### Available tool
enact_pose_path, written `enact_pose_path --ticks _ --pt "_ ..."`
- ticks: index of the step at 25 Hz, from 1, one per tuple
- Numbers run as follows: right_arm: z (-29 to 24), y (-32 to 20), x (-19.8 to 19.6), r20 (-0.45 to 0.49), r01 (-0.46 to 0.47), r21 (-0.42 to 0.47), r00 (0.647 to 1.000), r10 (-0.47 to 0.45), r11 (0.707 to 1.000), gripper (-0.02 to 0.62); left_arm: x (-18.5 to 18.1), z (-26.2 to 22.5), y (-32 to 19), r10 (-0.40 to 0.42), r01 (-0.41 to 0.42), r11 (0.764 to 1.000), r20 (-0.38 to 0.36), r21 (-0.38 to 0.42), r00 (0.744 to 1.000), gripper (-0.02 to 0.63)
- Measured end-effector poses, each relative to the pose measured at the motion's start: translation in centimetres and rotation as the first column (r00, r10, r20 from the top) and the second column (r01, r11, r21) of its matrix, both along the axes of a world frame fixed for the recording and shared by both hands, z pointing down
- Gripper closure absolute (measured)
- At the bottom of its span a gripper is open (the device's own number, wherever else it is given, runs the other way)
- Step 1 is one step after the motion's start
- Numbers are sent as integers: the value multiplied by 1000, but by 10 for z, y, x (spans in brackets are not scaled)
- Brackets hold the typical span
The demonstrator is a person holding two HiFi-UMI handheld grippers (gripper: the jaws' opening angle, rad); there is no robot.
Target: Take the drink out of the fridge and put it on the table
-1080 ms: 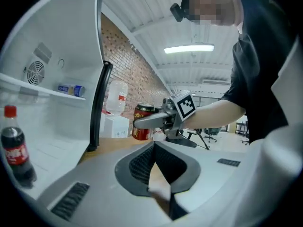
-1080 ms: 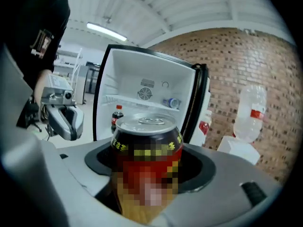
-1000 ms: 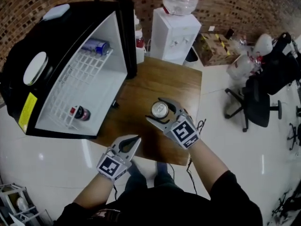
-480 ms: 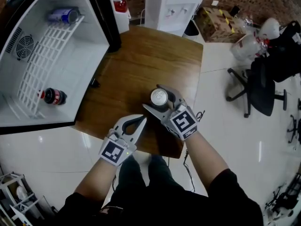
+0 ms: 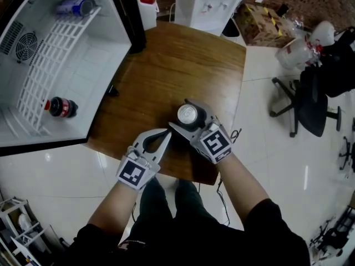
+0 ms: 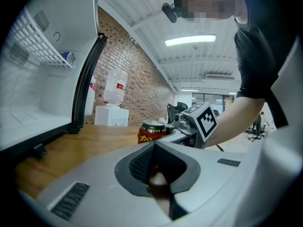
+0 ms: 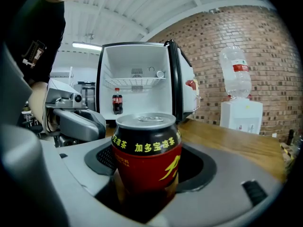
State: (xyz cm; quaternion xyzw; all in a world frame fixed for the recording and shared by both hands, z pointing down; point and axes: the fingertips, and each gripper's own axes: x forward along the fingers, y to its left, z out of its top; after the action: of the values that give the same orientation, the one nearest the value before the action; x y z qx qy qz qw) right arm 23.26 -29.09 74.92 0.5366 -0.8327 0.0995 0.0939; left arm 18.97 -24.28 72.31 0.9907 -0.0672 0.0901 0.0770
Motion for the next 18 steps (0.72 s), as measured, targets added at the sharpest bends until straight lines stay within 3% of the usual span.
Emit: enact_pose_path --ticks 7,13,18 --pt "-7 7 10 -11 -43 -13 999 43 999 175 -8 -24 -1 -9 9 999 -5 36 1000 614" --pt "-56 68 30 -3 -37 -17 999 37 999 182 -27 -83 20 -42 44 998 -38 52 998 612" --pt "-112 149 28 26 19 -20 999 -18 1000 374 -60 -143 64 -101 102 995 -40 21 994 613"
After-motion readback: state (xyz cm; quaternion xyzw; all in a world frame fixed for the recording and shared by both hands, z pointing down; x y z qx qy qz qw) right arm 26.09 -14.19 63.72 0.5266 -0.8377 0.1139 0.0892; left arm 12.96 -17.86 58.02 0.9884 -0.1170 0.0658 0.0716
